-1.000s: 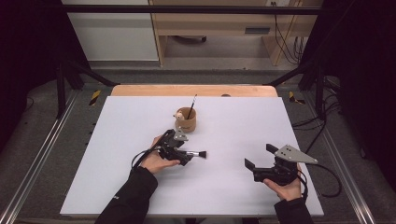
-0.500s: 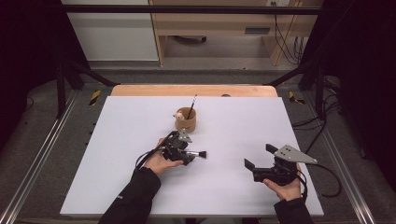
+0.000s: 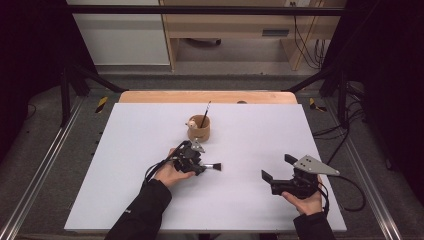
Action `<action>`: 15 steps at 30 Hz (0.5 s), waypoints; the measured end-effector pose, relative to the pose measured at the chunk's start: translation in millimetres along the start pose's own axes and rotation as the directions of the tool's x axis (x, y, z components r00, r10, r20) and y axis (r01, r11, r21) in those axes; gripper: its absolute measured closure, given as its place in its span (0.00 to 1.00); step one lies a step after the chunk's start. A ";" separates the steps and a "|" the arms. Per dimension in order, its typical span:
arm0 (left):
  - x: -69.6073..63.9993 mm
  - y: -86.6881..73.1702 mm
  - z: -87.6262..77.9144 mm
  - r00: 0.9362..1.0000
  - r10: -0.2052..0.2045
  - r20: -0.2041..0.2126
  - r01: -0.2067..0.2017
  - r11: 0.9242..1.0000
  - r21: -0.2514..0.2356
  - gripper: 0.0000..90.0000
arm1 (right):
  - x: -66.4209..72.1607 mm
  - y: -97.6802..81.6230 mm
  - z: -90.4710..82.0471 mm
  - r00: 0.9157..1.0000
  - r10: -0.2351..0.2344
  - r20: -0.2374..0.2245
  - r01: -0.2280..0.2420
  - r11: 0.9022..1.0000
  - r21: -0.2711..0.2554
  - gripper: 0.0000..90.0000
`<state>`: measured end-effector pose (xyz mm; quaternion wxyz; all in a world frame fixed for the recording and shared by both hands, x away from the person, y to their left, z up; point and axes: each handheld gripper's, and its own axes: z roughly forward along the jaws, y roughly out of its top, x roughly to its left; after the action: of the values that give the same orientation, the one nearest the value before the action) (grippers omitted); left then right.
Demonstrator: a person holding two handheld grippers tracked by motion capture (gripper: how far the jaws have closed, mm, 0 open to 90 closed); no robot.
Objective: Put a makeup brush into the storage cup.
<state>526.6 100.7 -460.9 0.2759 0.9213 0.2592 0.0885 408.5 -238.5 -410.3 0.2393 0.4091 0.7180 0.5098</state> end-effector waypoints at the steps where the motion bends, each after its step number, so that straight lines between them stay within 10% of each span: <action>1: 0.2 -0.1 -0.2 1.000 -0.001 -0.001 0.001 1.000 0.001 0.66 | 0.0 0.0 0.0 1.000 0.000 0.000 0.000 1.000 0.000 0.03; 15: 2.4 -0.6 -4.2 1.000 -0.027 0.002 0.027 0.999 0.038 0.81 | 0.1 -0.2 0.7 1.000 0.001 0.000 -0.001 1.000 0.001 0.03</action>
<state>527.1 104.3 -457.7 0.2599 0.9229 0.2729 0.0788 408.9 -238.1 -410.7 0.2389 0.4098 0.7179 0.5096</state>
